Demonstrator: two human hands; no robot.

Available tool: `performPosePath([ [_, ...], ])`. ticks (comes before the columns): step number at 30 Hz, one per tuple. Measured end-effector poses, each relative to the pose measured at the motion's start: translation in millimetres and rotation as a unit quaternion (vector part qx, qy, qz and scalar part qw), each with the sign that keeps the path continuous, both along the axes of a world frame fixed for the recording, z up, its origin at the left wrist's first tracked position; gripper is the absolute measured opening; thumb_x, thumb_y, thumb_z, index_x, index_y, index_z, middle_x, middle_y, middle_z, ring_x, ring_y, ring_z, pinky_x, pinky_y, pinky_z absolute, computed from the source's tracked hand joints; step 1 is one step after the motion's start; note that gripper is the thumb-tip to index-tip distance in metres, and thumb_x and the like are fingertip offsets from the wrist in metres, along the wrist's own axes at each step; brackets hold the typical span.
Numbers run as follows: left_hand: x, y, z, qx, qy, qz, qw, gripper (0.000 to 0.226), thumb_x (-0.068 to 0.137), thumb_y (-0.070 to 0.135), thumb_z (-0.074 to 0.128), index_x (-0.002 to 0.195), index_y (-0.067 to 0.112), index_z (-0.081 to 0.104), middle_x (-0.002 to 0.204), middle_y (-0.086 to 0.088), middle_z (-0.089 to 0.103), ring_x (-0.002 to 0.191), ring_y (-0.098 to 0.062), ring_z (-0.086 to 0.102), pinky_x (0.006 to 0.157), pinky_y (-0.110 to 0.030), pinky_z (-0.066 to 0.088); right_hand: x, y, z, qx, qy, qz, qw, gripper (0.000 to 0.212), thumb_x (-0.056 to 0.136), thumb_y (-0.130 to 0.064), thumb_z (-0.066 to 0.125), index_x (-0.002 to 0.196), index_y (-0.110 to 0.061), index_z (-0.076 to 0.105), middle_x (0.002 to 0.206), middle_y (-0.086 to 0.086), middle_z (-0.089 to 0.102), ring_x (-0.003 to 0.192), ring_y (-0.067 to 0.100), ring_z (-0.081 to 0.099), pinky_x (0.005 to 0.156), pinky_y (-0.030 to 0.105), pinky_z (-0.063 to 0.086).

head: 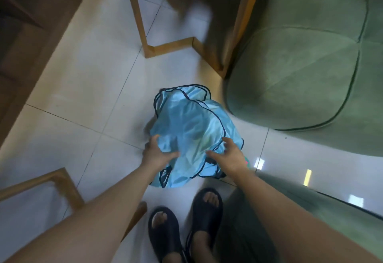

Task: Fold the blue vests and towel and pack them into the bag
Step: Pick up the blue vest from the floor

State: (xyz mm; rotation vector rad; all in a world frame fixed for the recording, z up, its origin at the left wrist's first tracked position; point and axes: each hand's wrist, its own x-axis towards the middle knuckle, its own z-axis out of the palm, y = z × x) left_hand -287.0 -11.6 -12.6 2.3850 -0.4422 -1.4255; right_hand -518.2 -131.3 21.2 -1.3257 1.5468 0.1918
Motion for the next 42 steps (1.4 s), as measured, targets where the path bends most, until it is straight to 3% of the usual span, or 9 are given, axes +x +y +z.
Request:
performPosePath([
  [2,5,-2,-36,0.018,0.0,0.031,0.999,0.136,0.047,0.072,0.094,0.158,0.04,0.023,0.158,-0.005,0.034,0.144,-0.031,0.04,0.116,-0.053,0.044,14,-14,-33,-0.01,0.0,0.018,1.0,0.097,0.082,-0.049,0.087,0.161,-0.03,0.035,0.156,0.004,0.043,0.138,0.026,0.053,0.082,0.02,0.053],
  [6,16,-14,-89,0.02,0.003,0.101,0.995,0.155,0.029,0.088,0.088,0.161,0.048,0.017,0.161,-0.004,0.033,0.14,-0.034,0.048,0.113,-0.052,0.048,36,-42,-93,-0.02,0.012,0.032,0.999,0.123,0.071,-0.06,0.091,0.166,-0.04,0.018,0.164,0.002,0.027,0.15,0.028,0.04,0.109,0.038,0.047],
  [10,27,-25,-114,0.033,0.116,0.148,0.982,0.142,0.05,0.077,0.093,0.161,0.055,0.007,0.166,0.008,0.029,0.137,-0.036,0.051,0.104,-0.059,0.051,47,-63,-139,0.027,0.041,0.013,0.999,0.132,0.061,-0.062,0.096,0.164,-0.049,0.014,0.154,0.0,0.038,0.137,0.024,0.051,0.117,0.042,0.044],
  [13,17,-33,-121,0.012,0.242,0.207,0.948,0.115,0.067,0.059,0.095,0.159,0.041,0.029,0.148,0.01,0.053,0.126,-0.024,0.06,0.101,-0.06,0.053,57,-54,-163,0.101,-0.08,-0.067,0.989,0.103,0.054,-0.046,0.104,0.142,-0.04,0.051,0.118,-0.005,0.076,0.11,0.022,0.075,0.102,0.045,0.059],
  [16,1,-39,-123,-0.026,0.277,0.248,0.928,0.096,0.067,0.062,0.095,0.147,0.029,0.054,0.131,0.002,0.073,0.113,-0.022,0.074,0.099,-0.052,0.06,79,-30,-154,0.156,-0.147,-0.068,0.974,0.062,0.074,-0.03,0.098,0.127,-0.023,0.067,0.105,0.001,0.081,0.097,0.023,0.079,0.091,0.044,0.065],
  [19,-5,-39,-106,-0.033,0.276,0.298,0.913,0.081,0.069,0.059,0.093,0.134,0.019,0.066,0.121,-0.008,0.077,0.106,-0.028,0.077,0.095,-0.051,0.062,98,-10,-137,0.183,-0.18,-0.083,0.963,0.05,0.08,-0.031,0.092,0.125,-0.023,0.07,0.108,-0.003,0.081,0.096,0.019,0.079,0.093,0.043,0.064],
  [24,-2,-31,-37,-0.023,0.305,0.313,0.899,0.067,0.069,0.051,0.096,0.123,0.017,0.074,0.106,-0.008,0.081,0.096,-0.027,0.08,0.092,-0.044,0.063,105,8,-81,0.162,-0.187,-0.08,0.966,0.041,0.079,-0.037,0.086,0.118,-0.029,0.074,0.107,-0.006,0.081,0.099,0.018,0.079,0.094,0.045,0.063],
  [33,15,-16,149,-0.053,0.308,0.289,0.905,0.053,0.086,0.044,0.086,0.129,0.017,0.073,0.117,-0.011,0.079,0.109,-0.03,0.076,0.104,-0.051,0.057,119,37,104,0.101,-0.182,-0.066,0.976,0.039,0.082,-0.051,0.079,0.118,-0.039,0.071,0.105,-0.018,0.079,0.096,0.003,0.075,0.093,0.036,0.063],
  [42,55,2,359,-0.12,0.266,0.282,0.914,0.046,0.093,0.042,0.078,0.133,0.023,0.07,0.119,-0.006,0.079,0.107,-0.026,0.077,0.092,-0.044,0.061,166,56,311,0.013,-0.19,-0.013,0.982,0.029,0.08,-0.055,0.073,0.107,-0.045,0.07,0.098,-0.027,0.075,0.095,0.0,0.072,0.092,0.038,0.062],
])
